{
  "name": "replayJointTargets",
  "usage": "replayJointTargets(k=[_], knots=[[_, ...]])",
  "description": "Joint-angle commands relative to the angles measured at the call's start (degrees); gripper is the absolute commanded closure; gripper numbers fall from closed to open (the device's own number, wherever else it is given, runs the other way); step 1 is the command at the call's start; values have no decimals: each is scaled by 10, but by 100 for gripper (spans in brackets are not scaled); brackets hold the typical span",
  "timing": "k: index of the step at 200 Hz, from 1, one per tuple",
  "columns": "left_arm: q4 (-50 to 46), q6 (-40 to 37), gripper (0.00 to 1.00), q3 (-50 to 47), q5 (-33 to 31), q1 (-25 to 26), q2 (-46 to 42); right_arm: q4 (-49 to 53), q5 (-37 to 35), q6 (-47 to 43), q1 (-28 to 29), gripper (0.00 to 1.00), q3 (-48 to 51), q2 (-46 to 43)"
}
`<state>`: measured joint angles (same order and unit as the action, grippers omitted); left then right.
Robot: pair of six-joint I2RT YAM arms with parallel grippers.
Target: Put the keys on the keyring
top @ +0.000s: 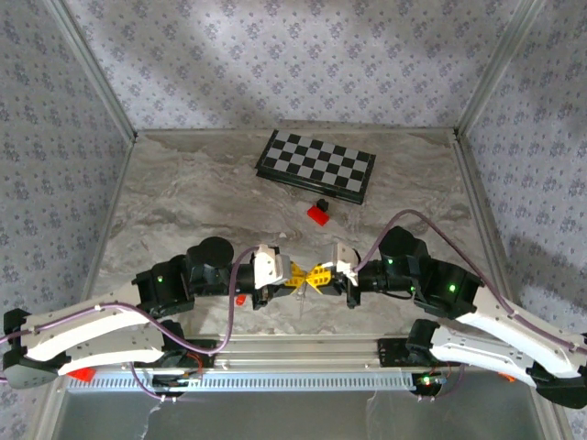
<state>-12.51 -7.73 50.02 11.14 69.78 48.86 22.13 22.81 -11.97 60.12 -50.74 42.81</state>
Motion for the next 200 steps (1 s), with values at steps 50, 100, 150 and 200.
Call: replayJointTargets(k=[50,100,150,200], knots=[[22,0,100,7,8,1,-4,-5,11,-13,4,100,-15,-4],[28,1,100,-6,-11,1,-20,-4,-4,-2,1,68,-5,-14],[28,7,100,-22,-24,1,-35,5,-20,28,-19,41,1,-42],[29,20,100,-44,-37,0,-62,-2,-33,78,-86,39,6,-40]])
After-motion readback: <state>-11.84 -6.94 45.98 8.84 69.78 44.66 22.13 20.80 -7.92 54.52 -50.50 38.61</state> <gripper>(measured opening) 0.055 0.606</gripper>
